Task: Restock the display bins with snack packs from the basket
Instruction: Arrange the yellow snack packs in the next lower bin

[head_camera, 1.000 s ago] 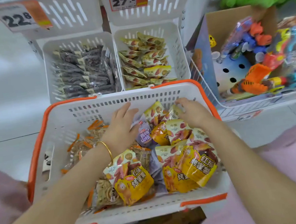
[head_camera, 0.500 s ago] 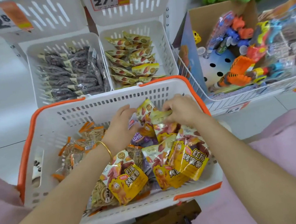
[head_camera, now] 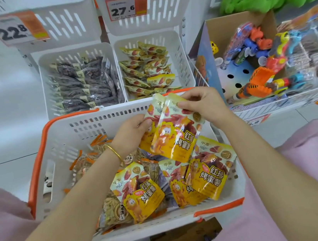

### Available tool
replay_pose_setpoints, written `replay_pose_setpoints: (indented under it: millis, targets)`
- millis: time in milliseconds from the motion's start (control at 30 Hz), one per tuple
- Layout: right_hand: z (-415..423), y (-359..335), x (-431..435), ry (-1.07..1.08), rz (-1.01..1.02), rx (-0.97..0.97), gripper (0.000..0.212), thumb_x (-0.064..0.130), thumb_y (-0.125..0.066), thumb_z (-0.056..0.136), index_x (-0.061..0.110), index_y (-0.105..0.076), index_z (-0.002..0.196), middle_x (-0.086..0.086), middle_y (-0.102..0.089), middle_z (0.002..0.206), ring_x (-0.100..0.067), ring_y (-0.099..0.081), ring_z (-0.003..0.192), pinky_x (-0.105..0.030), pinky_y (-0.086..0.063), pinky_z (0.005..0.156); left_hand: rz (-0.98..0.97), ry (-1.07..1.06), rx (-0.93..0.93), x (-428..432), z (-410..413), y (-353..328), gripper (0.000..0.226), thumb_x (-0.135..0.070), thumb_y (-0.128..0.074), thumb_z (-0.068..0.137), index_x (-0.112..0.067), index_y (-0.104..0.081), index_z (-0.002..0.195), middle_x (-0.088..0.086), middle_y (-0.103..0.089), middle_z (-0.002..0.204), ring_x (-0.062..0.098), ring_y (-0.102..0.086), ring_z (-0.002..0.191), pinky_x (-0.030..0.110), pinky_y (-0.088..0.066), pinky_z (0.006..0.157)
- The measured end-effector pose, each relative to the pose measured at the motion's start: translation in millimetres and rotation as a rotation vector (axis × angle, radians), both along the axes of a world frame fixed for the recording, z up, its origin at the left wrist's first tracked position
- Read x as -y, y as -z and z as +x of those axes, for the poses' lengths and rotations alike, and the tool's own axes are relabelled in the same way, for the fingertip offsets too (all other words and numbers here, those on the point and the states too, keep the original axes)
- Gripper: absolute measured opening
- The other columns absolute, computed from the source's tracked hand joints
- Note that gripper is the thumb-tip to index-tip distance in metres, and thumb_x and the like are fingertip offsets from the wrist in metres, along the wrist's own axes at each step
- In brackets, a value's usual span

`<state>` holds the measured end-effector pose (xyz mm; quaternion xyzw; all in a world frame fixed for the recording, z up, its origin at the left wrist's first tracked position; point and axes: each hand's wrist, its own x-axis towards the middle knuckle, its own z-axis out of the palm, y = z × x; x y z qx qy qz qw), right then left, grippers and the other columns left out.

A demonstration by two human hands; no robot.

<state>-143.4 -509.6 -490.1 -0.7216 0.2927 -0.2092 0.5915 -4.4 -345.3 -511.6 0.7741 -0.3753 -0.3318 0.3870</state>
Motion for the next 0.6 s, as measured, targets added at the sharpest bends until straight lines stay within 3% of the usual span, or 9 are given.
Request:
replay_pose_setpoints:
  millis: [100, 200, 267, 333, 400, 500, 600]
  targets:
    - [-7, 3, 11, 0.106, 0.044, 0.028, 0.015, -0.001, -0.071, 0.078, 0.013, -0.067, 0.075, 0.009, -0.065, 0.057, -0.005, -0.063, 0.054, -0.018, -0.053, 0.056, -0.045, -0.129, -0.047, 2, 4, 1, 0.034, -0.021, -0.041, 0.1, -0.016, -0.035, 0.067, -0.002, -0.034, 0.06, 0.009, -0.031, 0.048, 0.017, -0.028, 0.043]
    - [-10, -5, 19, 0.002, 0.051, -0.01, 0.012, 0.005, -0.074, 0.076, 0.017, -0.071, 0.076, 0.006, -0.068, 0.066, -0.009, -0.066, 0.058, -0.026, -0.054, 0.055, -0.035, -0.195, -0.093, 2, 11, -1, 0.033, -0.024, -0.039, 0.101, -0.016, -0.035, 0.069, -0.003, -0.034, 0.058, 0.009, -0.031, 0.048, 0.013, -0.028, 0.04]
    - [-4, -9, 14, -0.056, 0.009, 0.006, 0.017, 0.003, -0.074, 0.076, 0.019, -0.073, 0.072, 0.006, -0.066, 0.081, -0.01, -0.065, 0.064, -0.032, -0.054, 0.064, -0.039, -0.19, -0.138, 4, 10, -2, 0.032, -0.025, -0.039, 0.101, -0.017, -0.036, 0.07, -0.002, -0.035, 0.061, 0.011, -0.031, 0.051, 0.018, -0.029, 0.045]
    - [3, -9, 8, -0.073, -0.067, -0.011, 0.015, 0.001, -0.073, 0.077, 0.015, -0.069, 0.074, 0.005, -0.061, 0.103, -0.006, -0.062, 0.083, -0.021, -0.053, 0.072, -0.043, -0.164, -0.172, 7, 7, -4, 0.03, -0.027, -0.038, 0.101, -0.016, -0.039, 0.073, 0.0, -0.035, 0.065, 0.012, -0.033, 0.055, 0.023, -0.03, 0.051]
    - [9, -4, 5, -0.073, -0.065, -0.035, 0.015, 0.002, -0.072, 0.079, 0.015, -0.066, 0.074, 0.001, -0.06, 0.117, -0.007, -0.061, 0.098, -0.019, -0.051, 0.08, -0.045, -0.134, -0.238, 10, 3, -8, 0.027, -0.036, -0.036, 0.1, -0.016, -0.048, 0.087, -0.001, -0.045, 0.074, 0.011, -0.042, 0.061, 0.021, -0.036, 0.055]
    - [14, 1, 1, -0.022, 0.045, 0.003, 0.01, 0.0, -0.069, 0.081, 0.009, -0.064, 0.082, -0.007, -0.065, 0.101, -0.003, -0.064, 0.073, -0.017, -0.052, 0.067, 0.018, -0.027, -0.287, 12, -2, -10, 0.051, -0.059, -0.048, 0.088, -0.022, -0.046, 0.122, -0.01, -0.058, 0.112, 0.002, -0.057, 0.092, 0.016, -0.048, 0.078]
    - [17, 0, -1, -0.002, 0.033, 0.041, 0.013, -0.003, -0.068, 0.081, 0.007, -0.062, 0.088, -0.002, -0.058, 0.079, 0.002, -0.059, 0.058, -0.012, -0.05, 0.058, 0.038, 0.031, -0.292, 14, -11, -9, 0.058, -0.036, -0.074, 0.075, -0.025, -0.039, 0.121, -0.01, -0.058, 0.114, 0.001, -0.059, 0.094, 0.017, -0.053, 0.071]
